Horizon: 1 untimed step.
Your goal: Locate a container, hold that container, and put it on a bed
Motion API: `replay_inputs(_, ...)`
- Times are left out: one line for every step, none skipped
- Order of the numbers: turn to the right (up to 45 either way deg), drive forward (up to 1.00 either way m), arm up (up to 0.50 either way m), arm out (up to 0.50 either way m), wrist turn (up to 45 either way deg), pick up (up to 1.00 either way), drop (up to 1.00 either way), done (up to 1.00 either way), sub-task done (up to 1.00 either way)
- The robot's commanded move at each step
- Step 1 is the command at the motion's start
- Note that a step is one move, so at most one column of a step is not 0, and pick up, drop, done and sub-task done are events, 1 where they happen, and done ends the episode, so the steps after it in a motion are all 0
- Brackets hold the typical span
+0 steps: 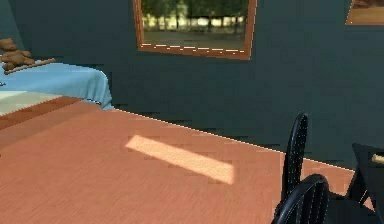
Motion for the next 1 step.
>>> replay_inputs(0.0, 0.0, 0.0, 0.0, -45.0, 0.0, 0.0, 0.0, 0.0)
